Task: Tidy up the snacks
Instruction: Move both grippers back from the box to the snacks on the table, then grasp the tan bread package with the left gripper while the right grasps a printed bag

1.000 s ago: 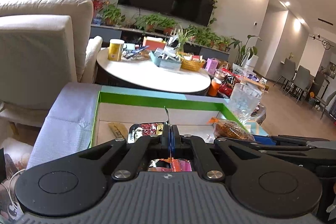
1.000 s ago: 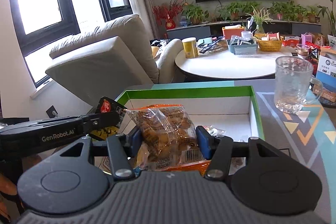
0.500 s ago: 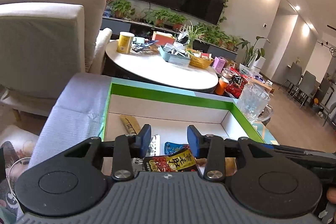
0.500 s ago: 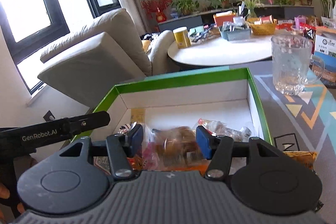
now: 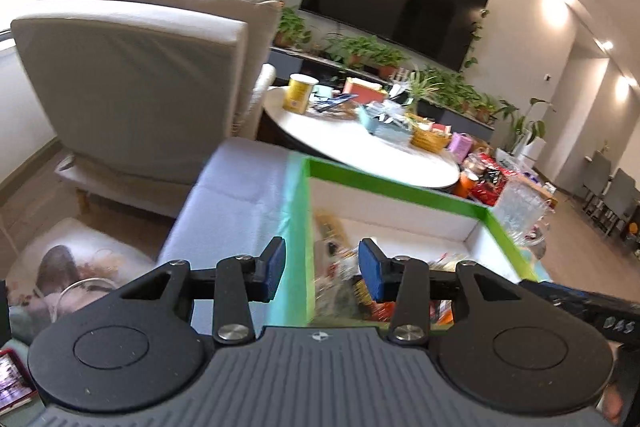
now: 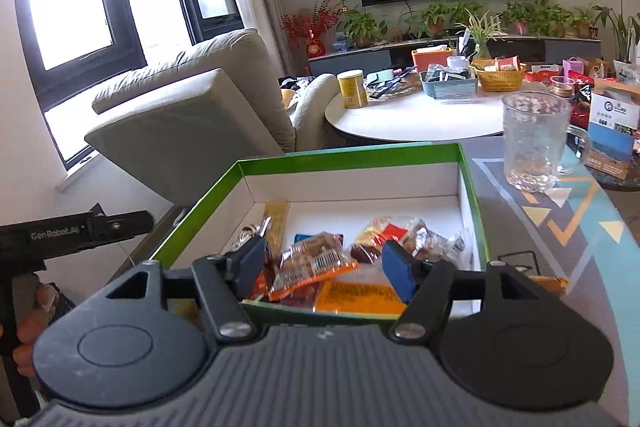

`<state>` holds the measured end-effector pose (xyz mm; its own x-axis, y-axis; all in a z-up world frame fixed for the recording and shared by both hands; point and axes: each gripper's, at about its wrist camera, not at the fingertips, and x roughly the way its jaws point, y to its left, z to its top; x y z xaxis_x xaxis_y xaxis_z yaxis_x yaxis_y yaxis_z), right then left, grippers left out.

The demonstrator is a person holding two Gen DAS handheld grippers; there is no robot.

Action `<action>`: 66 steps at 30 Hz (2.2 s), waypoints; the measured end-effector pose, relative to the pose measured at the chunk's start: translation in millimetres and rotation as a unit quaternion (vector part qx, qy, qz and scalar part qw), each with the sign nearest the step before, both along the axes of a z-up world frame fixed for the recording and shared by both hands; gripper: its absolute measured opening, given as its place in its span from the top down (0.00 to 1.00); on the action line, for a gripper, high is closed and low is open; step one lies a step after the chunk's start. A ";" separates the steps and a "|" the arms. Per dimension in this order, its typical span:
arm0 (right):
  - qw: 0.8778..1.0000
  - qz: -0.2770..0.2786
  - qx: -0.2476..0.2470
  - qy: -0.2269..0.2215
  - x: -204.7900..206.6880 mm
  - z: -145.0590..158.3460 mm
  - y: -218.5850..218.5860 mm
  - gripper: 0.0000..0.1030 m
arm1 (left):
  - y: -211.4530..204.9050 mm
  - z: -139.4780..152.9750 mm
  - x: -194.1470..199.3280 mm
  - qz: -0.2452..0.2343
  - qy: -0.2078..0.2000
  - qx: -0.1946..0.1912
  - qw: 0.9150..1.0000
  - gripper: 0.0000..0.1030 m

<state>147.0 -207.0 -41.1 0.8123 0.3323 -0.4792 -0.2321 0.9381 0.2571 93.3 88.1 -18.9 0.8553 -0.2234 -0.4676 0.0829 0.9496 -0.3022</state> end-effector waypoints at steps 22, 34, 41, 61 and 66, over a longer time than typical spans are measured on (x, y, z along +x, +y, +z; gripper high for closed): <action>0.998 -0.022 -0.040 0.037 -42.0 -24.2 -9.8 0.51 | -13.0 -50.5 -14.4 -0.023 0.094 0.061 0.993 0.62; 0.997 -0.013 -0.052 0.057 -53.1 -40.1 -3.5 0.51 | -23.3 -52.4 -23.3 -0.047 0.104 0.063 0.991 0.60; 0.998 -0.013 -0.040 0.056 -49.4 -42.0 -7.0 0.51 | -29.6 -45.2 -67.2 -0.123 0.138 0.091 0.979 0.60; 0.997 -0.027 -0.024 0.069 -46.9 -43.3 -14.2 0.51 | -51.4 -49.1 -56.7 -0.261 0.059 0.147 0.952 0.51; 0.997 -0.020 -0.016 0.076 -41.2 -45.7 -11.0 0.51 | -51.0 -46.9 -79.7 -0.253 0.059 0.139 0.956 0.50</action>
<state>105.8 -218.0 -86.8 0.7423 0.2838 -0.6070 -0.1552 0.9541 0.2563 13.7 37.1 -65.7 0.6081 -0.4471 -0.6560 0.5331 0.8423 -0.0799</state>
